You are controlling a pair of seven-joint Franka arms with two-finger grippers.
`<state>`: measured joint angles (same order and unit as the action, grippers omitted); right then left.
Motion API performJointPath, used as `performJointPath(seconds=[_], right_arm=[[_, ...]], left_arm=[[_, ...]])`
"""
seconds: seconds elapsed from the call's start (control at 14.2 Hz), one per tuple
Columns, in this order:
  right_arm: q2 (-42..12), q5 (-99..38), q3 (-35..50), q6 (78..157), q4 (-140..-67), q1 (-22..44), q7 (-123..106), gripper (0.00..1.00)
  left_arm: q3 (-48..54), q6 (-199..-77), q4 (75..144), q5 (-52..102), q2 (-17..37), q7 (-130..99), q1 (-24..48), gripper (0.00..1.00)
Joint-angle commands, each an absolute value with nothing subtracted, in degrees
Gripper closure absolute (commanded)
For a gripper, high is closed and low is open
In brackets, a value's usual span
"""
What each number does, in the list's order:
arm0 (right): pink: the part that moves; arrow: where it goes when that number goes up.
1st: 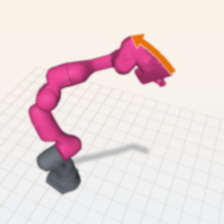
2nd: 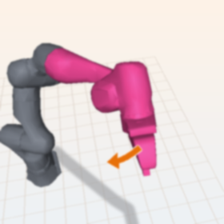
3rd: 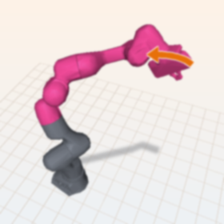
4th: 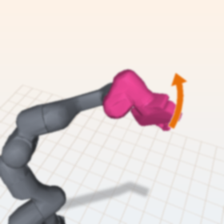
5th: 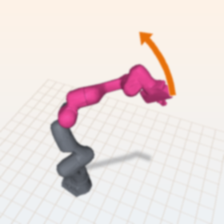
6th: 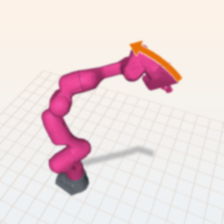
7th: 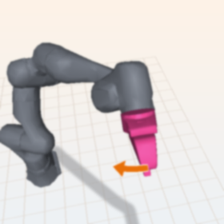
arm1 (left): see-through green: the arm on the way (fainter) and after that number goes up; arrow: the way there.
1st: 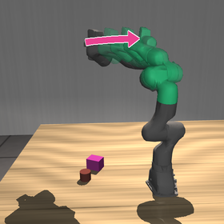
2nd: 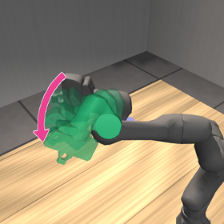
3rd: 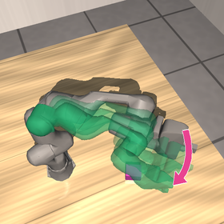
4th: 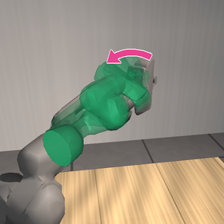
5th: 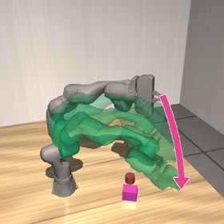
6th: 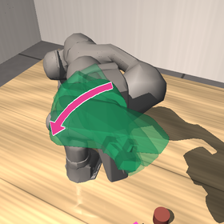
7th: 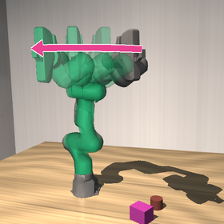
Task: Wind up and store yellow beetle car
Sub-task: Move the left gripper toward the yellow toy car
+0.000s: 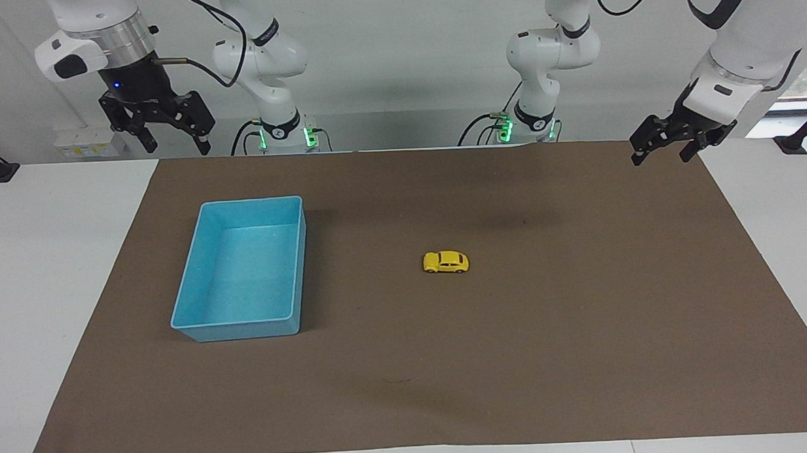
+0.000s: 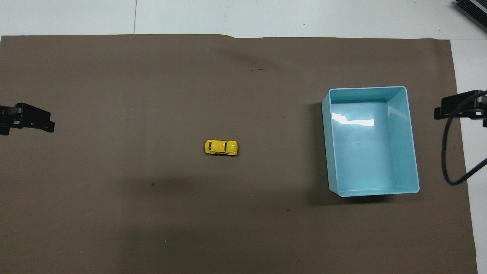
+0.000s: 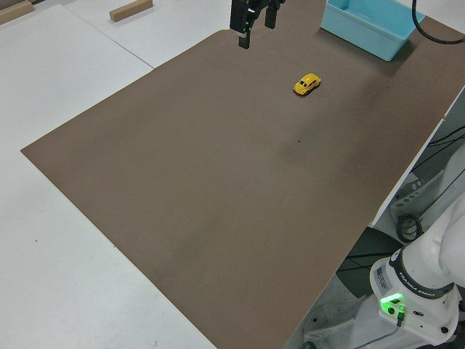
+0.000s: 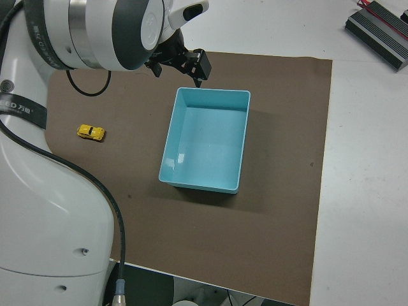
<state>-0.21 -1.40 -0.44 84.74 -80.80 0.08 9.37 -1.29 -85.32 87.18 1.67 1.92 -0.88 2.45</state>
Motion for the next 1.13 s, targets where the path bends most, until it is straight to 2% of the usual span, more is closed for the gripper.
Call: performJointPath(seconds=[0.0,0.35,1.06], right_arm=[[0.26,-1.93,-0.09,83.76,-80.6,-0.62,9.76,0.0],[0.26,-1.93,0.0,83.76,-80.6,-0.7,9.76,0.0],[0.26,-1.93,-0.09,83.76,-80.6,-0.7,9.76,0.0]], left_arm=[[-0.97,-84.47,86.83,1.06,1.41,-0.88,2.28,0.0],[-0.53,-84.46,86.31,1.05,1.84,-0.27,3.07,0.0],[0.44,-88.86,86.92,1.23,2.46,25.92,10.01,0.0]])
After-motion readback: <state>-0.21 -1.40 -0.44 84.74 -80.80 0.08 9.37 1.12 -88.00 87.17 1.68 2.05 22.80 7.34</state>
